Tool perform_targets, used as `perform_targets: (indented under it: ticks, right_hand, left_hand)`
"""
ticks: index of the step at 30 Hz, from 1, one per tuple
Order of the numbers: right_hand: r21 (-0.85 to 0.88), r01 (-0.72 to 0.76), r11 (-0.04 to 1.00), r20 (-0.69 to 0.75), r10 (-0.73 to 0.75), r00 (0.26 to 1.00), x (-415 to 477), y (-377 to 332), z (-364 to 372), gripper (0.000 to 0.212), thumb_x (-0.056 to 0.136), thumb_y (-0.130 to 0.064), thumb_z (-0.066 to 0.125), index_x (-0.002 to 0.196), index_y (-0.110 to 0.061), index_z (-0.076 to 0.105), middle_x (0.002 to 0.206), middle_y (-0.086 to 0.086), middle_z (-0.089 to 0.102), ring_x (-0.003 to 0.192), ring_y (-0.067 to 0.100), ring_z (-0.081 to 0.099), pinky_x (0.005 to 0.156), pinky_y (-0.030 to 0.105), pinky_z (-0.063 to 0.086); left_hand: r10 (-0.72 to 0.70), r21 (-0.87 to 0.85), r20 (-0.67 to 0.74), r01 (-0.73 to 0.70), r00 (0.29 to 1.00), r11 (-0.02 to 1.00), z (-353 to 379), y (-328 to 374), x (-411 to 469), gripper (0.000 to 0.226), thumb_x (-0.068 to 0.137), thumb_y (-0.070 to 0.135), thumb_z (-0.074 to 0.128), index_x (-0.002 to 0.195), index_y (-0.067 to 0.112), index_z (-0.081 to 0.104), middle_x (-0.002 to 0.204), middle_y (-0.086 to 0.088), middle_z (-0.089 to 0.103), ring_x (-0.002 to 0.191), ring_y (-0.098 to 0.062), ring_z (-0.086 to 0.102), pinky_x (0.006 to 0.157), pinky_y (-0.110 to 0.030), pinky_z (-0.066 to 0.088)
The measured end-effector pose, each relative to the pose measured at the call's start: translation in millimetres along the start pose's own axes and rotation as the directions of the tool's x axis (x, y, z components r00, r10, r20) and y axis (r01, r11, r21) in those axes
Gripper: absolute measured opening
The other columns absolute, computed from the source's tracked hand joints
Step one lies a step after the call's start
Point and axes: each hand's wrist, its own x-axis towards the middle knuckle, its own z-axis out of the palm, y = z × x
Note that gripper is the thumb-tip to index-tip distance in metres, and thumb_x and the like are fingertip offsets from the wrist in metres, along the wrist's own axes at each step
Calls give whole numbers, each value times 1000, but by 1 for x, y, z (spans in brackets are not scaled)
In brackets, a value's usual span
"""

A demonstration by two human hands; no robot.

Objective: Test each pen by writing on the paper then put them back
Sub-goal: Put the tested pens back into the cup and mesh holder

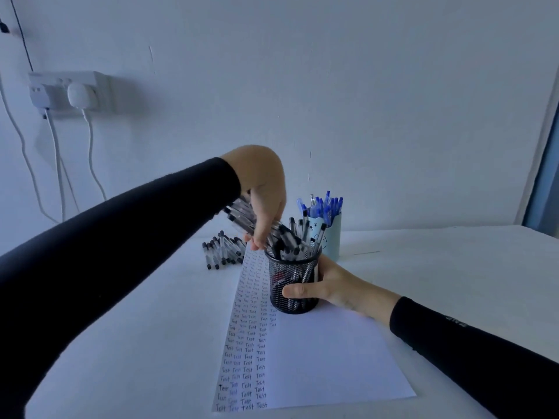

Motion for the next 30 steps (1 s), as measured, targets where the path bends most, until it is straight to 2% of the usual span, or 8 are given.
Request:
perform_targets:
  ticks: [2, 5, 9, 11, 17, 22, 27, 30]
  right_hand:
    - [0, -2, 1000, -2, 2, 1000, 0, 0, 0, 61, 81, -15, 79, 130, -33, 48, 123, -14, 67, 116, 3, 60, 95, 20, 48]
    - [-10, -4, 1000, -8, 4, 1000, -1, -1, 0, 59, 81, -14, 78, 127, -35, 49, 122, -16, 67, 116, 1, 60, 95, 18, 48]
    - [-25, -15, 1000, -1, 15, 1000, -3, -1, 0, 56, 83, -12, 77, 123, -38, 50, 120, -20, 67, 115, -2, 59, 93, 15, 47]
    - [-14, -28, 1000, 0, 28, 1000, -3, -2, -1, 52, 83, -9, 76, 119, -36, 50, 110, -28, 68, 107, -9, 61, 86, 11, 47]
    - [-21, -37, 999, 6, 37, 999, -4, -2, -2, 52, 82, -13, 77, 120, -35, 49, 108, -29, 68, 106, -8, 62, 86, 11, 49]
    - [-28, -45, 999, -9, 45, 999, -1, 0, -2, 63, 77, -23, 82, 129, -34, 47, 119, -18, 67, 113, -1, 61, 95, 20, 49]
    - [-51, -50, 997, -35, 48, 998, 1, 4, -3, 69, 73, -31, 85, 131, -34, 47, 123, -17, 66, 117, -1, 59, 103, 26, 46]
    - [-46, -58, 997, -30, 57, 998, 0, 2, -2, 61, 76, -25, 82, 124, -40, 48, 115, -25, 66, 109, -10, 59, 89, 9, 46]
  left_hand:
    - [-15, 7, -19, 15, 1000, 1000, -3, 8, 2, 26, 78, 54, 70, 85, 29, 74, 69, 31, 65, 85, -1, 54, 98, -33, 35]
    - [-60, -108, -56, 53, 997, 993, -2, -3, 3, 52, 71, 51, 76, 117, 28, 65, 110, 15, 61, 109, -16, 58, 99, -43, 47]
    - [48, -479, -38, -60, 998, 876, 7, -27, 7, 51, 79, 14, 76, 126, 11, 55, 88, -1, 67, 71, -12, 63, 71, -27, 56]
    - [96, -595, -114, -145, 989, 790, 16, -36, 8, 45, 79, 6, 75, 118, 14, 55, 99, -3, 66, 68, -10, 62, 72, -28, 54]
    - [129, -726, -348, -354, 929, 590, 48, -54, 15, 49, 73, 18, 82, 115, 21, 57, 123, 0, 59, 109, -15, 62, 84, -18, 50]
    - [-14, -754, -633, -613, 774, 237, 77, -51, 17, 37, 81, 14, 72, 116, 10, 60, 108, -8, 70, 99, -20, 69, 85, -23, 54]
    - [-177, -662, -725, -744, 665, -85, 118, -19, 27, 37, 92, 32, 49, 117, 10, 65, 114, -8, 69, 101, -23, 64, 88, -27, 53]
    - [-331, -579, -768, -815, 548, -7, 131, -3, 29, 37, 93, 36, 46, 115, 15, 67, 116, 3, 69, 111, -12, 62, 104, -34, 45]
